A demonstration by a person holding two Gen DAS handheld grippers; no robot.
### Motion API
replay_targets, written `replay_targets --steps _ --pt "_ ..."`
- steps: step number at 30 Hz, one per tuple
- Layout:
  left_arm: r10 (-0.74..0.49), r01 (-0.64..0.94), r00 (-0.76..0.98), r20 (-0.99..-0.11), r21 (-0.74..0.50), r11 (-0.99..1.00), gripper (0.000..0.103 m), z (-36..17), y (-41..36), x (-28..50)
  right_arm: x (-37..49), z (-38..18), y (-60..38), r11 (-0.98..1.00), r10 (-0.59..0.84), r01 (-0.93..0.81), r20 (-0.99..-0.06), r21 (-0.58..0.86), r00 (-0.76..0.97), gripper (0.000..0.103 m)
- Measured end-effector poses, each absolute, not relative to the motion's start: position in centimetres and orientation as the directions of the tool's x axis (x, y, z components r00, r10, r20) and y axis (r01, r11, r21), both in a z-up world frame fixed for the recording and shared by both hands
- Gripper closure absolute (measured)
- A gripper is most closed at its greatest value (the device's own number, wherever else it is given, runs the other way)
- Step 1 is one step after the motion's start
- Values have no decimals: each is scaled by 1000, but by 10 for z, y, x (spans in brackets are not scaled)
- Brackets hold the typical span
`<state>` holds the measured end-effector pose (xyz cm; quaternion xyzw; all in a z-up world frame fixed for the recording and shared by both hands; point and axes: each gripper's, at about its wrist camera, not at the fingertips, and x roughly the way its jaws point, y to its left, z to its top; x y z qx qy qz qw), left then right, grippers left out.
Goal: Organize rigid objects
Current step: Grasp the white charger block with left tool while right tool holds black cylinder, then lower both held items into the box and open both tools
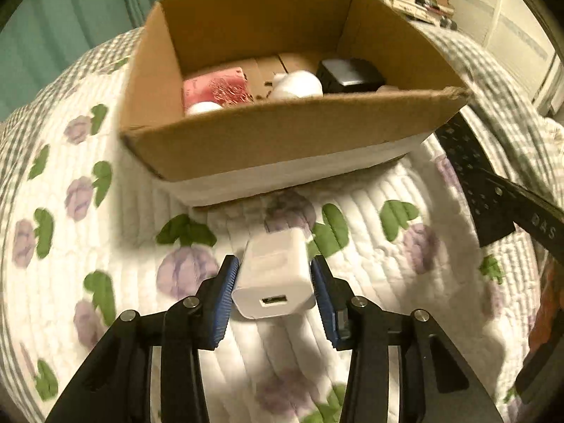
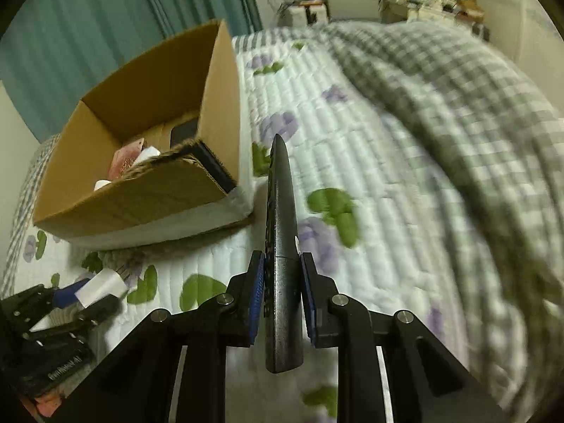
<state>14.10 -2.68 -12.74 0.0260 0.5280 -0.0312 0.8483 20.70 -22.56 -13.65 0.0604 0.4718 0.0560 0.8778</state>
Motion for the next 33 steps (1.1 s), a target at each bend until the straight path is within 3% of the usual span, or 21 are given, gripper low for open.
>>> replay_targets --steps 8,19,26,33 --pt "-45 70 507 -861 -12 997 61 -70 -33 112 174 -60 -232 993 119 -79 -763 90 636 84" --pt "-45 42 680 -732 -22 999 61 46 -36 145 173 61 -189 957 256 -283 -628 59 735 84" --pt "20 -24 708 -706 4 1000 61 44 -18 204 222 59 -152 932 319 -356 -620 67 717 84" --pt "15 -29 668 -744 -5 1000 61 -12 -9 251 278 -7 -130 915 342 -393 -691 90 637 84"
